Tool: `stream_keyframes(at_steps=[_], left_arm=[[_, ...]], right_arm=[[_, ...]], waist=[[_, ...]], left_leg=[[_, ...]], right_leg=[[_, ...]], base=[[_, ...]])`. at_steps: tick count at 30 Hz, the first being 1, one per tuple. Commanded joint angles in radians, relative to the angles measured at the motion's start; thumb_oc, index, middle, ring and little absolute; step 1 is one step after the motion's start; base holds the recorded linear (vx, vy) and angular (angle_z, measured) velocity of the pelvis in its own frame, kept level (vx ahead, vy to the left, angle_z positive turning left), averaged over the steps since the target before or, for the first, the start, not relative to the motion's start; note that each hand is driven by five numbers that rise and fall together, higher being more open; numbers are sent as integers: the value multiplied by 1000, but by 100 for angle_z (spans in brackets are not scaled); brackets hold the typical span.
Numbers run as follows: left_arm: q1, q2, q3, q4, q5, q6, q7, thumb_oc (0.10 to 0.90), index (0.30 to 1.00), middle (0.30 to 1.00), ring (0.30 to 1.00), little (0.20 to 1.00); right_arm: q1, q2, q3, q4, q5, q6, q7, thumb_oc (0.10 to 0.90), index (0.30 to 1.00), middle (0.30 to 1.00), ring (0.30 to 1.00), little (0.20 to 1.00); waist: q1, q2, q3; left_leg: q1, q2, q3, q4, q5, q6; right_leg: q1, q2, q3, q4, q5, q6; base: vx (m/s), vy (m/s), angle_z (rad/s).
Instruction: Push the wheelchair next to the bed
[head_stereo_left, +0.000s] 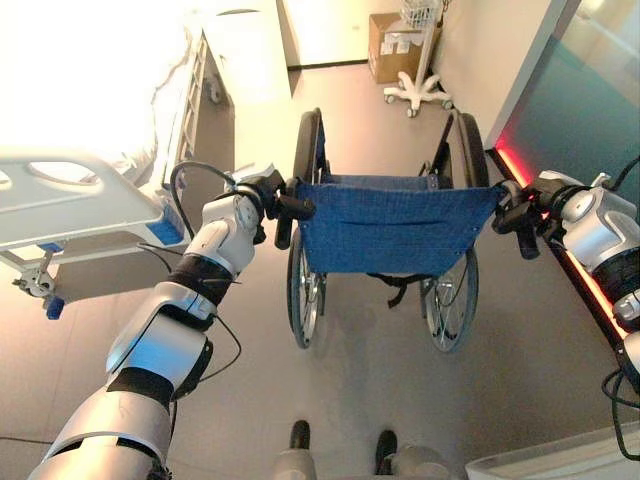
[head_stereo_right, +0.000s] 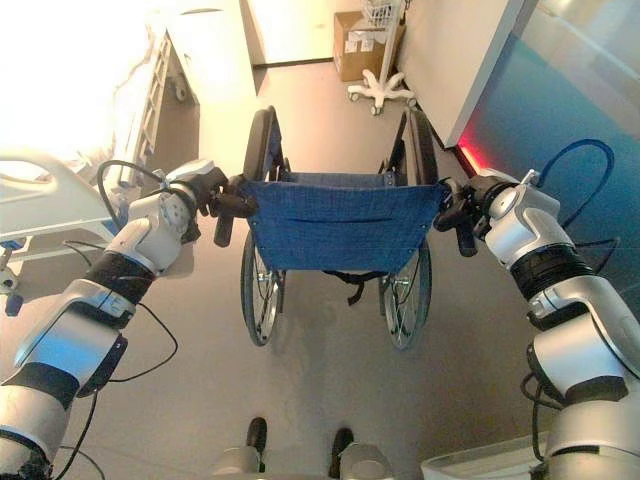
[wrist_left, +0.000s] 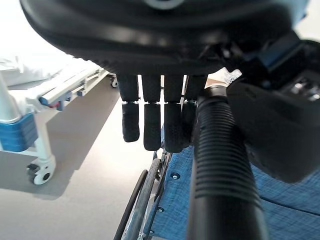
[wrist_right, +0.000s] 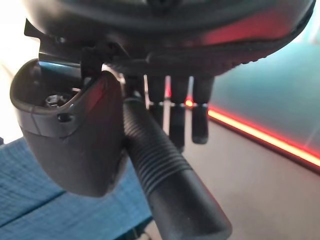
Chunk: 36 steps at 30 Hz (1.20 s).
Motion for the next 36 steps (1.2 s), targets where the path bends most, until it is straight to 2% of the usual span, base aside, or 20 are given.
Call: stream_keyframes(at_steps=[1, 4, 6, 8, 10, 11, 13, 17, 18, 19, 21, 23, 24, 25, 26, 27, 29, 31, 33, 36], left_arm=[[266, 31, -163, -2, 92, -86, -123, 400, 300, 300, 300, 300], [260, 49, -159, -40, 69, -80, -122, 400, 300, 300, 300, 300], [263, 74, -151, -73, 67, -81, -134, 400, 300, 300, 300, 300], [268, 86, -142, -87, 68, -83, -139, 400, 300, 300, 300, 300], [267, 111, -128, -108, 54, -74, -148, 400, 300, 300, 300, 300], [272, 105, -122, -89, 35, -49, -144, 400, 300, 300, 300, 300], [274, 125, -121, -88, 15, -59, -162, 400, 300, 300, 300, 300], [286, 140, -108, -63, 49, -88, -174, 400, 300, 300, 300, 300], [286, 140, -108, -63, 49, -88, -173, 400, 300, 300, 300, 300], [275, 133, -117, -46, 43, -95, -153, 400, 300, 300, 300, 300], [263, 121, -125, -27, 44, -110, -144, 400, 300, 300, 300, 300], [258, 110, -134, -18, 56, -118, -147, 400, 300, 300, 300, 300], [255, 105, -137, -14, 60, -118, -144, 400, 300, 300, 300, 300], [251, 97, -138, -5, 68, -114, -135, 400, 300, 300, 300, 300], [251, 97, -138, -5, 68, -114, -135, 400, 300, 300, 300, 300], [247, 92, -136, 9, 71, -119, -118, 400, 300, 300, 300, 300], [240, 92, -139, 12, 67, -133, -113, 400, 300, 300, 300, 300], [235, 93, -150, 10, 63, -149, -101, 400, 300, 300, 300, 300], [234, 91, -149, 4, 79, -161, -94, 400, 300, 300, 300, 300], [223, 93, -154, -5, 100, -176, -73, 400, 300, 300, 300, 300]], right_arm=[[-74, 119, 84, -130, -58, -269, 49, 400, 300, 300, 300, 300], [-68, 160, 76, -119, -93, -264, 31, 400, 300, 300, 300, 300], [-64, 165, 66, -120, -106, -275, 30, 400, 300, 300, 300, 300], [-65, 166, 60, -120, -116, -287, 32, 400, 300, 300, 300, 300], [-84, 172, 72, -109, -121, -329, 32, 400, 300, 300, 300, 300], [-78, 191, 71, -92, -110, -361, 34, 400, 300, 300, 300, 300], [-60, 202, 65, -105, -113, -370, 36, 400, 300, 300, 300, 300], [-21, 237, 64, -99, -117, -402, 20, 400, 300, 300, 300, 300], [-21, 238, 64, -99, -117, -402, 19, 400, 300, 300, 300, 300], [-12, 241, 59, -92, -122, -412, 8, 400, 300, 300, 300, 300], [3, 234, 53, -83, -124, -427, -3, 400, 300, 300, 300, 300], [9, 229, 50, -79, -123, -437, -7, 400, 300, 300, 300, 300], [6, 229, 52, -76, -120, -440, -14, 400, 300, 300, 300, 300], [-7, 231, 57, -70, -115, -448, -25, 400, 300, 300, 300, 300], [-7, 231, 57, -70, -115, -448, -25, 400, 300, 300, 300, 300], [-25, 228, 65, -68, -107, -446, -34, 400, 300, 300, 300, 300], [-46, 214, 80, -81, -91, -412, -33, 400, 300, 300, 300, 300], [-74, 195, 97, -93, -72, -375, -25, 400, 300, 300, 300, 300], [-103, 179, 105, -115, -56, -336, -9, 400, 300, 300, 300, 300], [-140, 160, 114, -143, -39, -261, 10, 400, 300, 300, 300, 300]], waist=[[143, -105, 116], [204, -63, 145], [243, -38, 147], [260, -31, 144], [275, -28, 120], [281, -38, 93], [293, -55, 76], [324, -88, 22], [324, -89, 21], [317, -88, 5], [300, -85, -7], [282, -87, -6], [276, -79, -6], [253, -66, 14], [253, -66, 14], [218, -67, 50], [190, -79, 76], [173, -83, 81], [165, -90, 81], [158, -111, 90]], left_leg=[[-23, -88, -1, 195, 68, 68], [-146, -161, 81, 46, 157, 53], [-177, -182, 125, -87, 223, 48], [-177, -192, 139, -142, 239, 49], [-151, -199, 179, -178, 191, 80], [-154, -208, 183, -110, 150, 107], [-150, -216, 175, -68, 95, 138], [-87, -236, 124, -106, 66, 188], [-88, -237, 125, -107, 66, 188], [-76, -251, 96, -118, 58, 207], [-59, -270, 55, -118, 45, 219], [-39, -285, 10, -99, 31, 218], [-31, -277, -4, -93, 26, 214], [10, -266, -35, -84, 4, 208], [10, -266, -35, -84, 4, 208], [85, -271, -88, -69, -66, 215], [127, -283, -137, -41, -125, 211], [148, -283, -178, -21, -159, 202], [156, -279, -199, 0, -182, 193], [139, -281, -210, 65, -234, 178]], right_leg=[[27, -63, 88, 16, 92, 32], [130, 6, 107, -15, 67, 32], [182, 36, 124, -30, 52, 36], [200, 43, 130, -32, 42, 39], [204, 44, 121, -14, 11, 43], [223, 39, 120, -1, -2, 44], [225, 18, 111, 33, -5, 53], [239, -35, 90, 182, 97, 137], [236, -37, 91, 186, 95, 138], [203, -32, 124, 285, 146, 157], [140, -32, 158, 360, 214, 169], [91, -62, 169, 333, 225, 163], [60, -71, 171, 310, 229, 157], [-34, -106, 165, 284, 227, 147], [-34, -106, 165, 284, 227, 147], [-192, -172, 178, 204, 312, 149], [-243, -205, 203, 50, 338, 160], [-254, -207, 230, -102, 332, 169], [-250, -206, 245, -180, 338, 178], [-241, -209, 271, -145, 332, 177]], base=[[394, -151, 39], [450, -101, -22], [466, -24, -60], [370, 49, -90], [437, 153, -105], [394, 150, -78], [444, 103, -75], [363, 79, -3], [341, 124, 56], [269, 127, 68], [327, 100, 79], [295, -45, 79], [318, -141, 36], [205, -110, 8], [361, -255, -18], [322, -237, -18], [442, -303, 26], [415, -273, 84], [407, -318, 90], [413, -402, 112]])
